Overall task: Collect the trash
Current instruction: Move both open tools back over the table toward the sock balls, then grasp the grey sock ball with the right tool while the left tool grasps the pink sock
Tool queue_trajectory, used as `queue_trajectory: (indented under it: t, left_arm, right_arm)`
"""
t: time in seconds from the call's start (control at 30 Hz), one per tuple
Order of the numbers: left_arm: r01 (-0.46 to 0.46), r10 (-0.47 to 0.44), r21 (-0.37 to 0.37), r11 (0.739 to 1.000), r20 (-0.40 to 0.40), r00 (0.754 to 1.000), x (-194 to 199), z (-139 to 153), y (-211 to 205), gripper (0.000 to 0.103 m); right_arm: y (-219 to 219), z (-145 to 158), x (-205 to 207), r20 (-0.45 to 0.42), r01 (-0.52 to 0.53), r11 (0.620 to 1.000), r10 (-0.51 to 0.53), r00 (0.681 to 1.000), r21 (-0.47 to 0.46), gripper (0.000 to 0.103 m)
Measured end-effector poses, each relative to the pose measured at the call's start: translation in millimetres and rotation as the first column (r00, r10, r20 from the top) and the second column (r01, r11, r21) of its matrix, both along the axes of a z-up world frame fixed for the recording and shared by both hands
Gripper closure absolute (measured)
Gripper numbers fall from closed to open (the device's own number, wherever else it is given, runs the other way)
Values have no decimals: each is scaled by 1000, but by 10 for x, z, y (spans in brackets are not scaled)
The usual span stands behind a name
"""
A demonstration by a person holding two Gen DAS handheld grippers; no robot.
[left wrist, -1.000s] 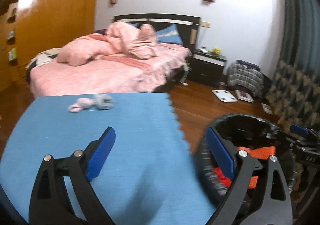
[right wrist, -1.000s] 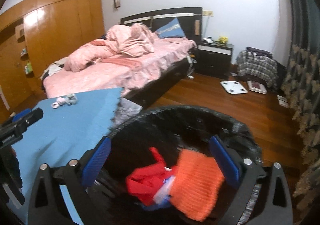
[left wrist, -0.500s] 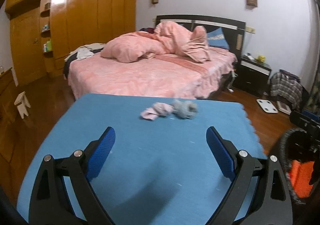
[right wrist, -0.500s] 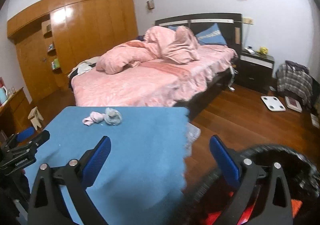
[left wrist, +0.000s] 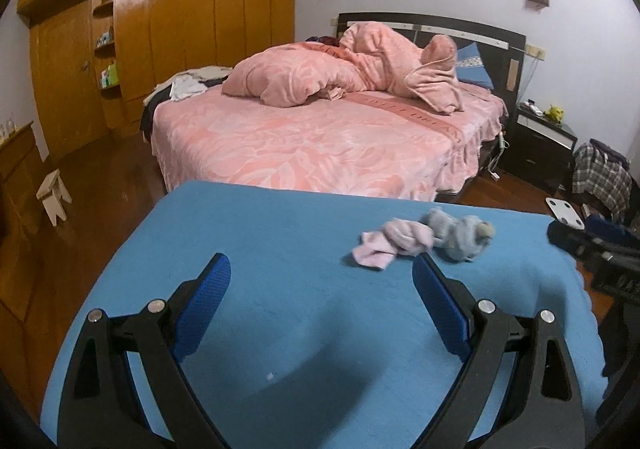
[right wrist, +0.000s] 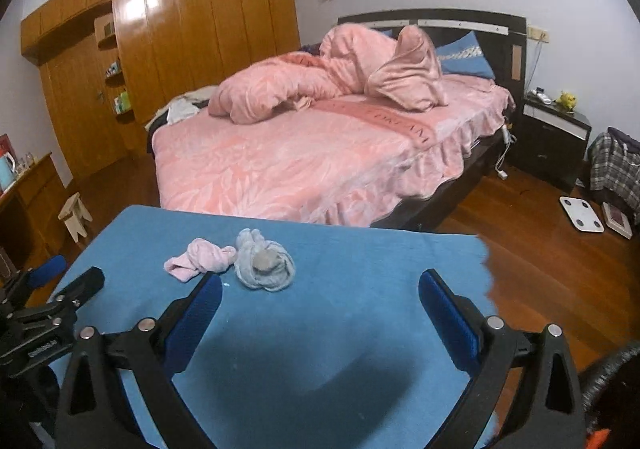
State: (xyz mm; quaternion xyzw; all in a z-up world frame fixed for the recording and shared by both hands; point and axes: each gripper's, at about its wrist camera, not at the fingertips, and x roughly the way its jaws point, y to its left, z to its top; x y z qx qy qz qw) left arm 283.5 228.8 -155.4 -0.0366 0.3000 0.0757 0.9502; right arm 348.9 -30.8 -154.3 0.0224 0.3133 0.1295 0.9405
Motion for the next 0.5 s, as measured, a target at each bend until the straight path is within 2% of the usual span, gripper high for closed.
queue_trajectory:
  t: [0.3, 0.5]
  left_arm:
    - [-22, 22, -8, 1000, -21, 1000, 260, -130, 189, 13]
    - [-26, 26, -13, 1000, -34, 999, 348, -209, 221, 13]
  right_arm:
    - [365, -197, 397, -42, -55, 998, 54, 998, -26, 10]
    - [511, -349, 564, -93, -101, 994, 97, 991, -39, 23]
